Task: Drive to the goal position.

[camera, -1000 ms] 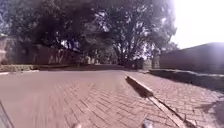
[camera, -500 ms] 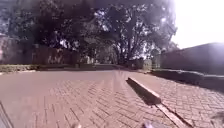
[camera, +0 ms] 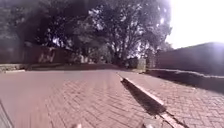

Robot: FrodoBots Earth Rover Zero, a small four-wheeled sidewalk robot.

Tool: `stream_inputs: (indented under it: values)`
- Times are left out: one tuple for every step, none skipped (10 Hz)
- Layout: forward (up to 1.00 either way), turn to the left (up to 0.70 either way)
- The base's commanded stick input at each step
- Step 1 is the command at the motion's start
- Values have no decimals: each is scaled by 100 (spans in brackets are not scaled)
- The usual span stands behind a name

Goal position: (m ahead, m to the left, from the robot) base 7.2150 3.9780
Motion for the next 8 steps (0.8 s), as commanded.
stream_inputs:
  values:
    - [70,0]
    - [70,0]
    - [70,0]
    - [70,0]
    - [70,0]
    - [70,0]
    - [70,0]
    - [70,0]
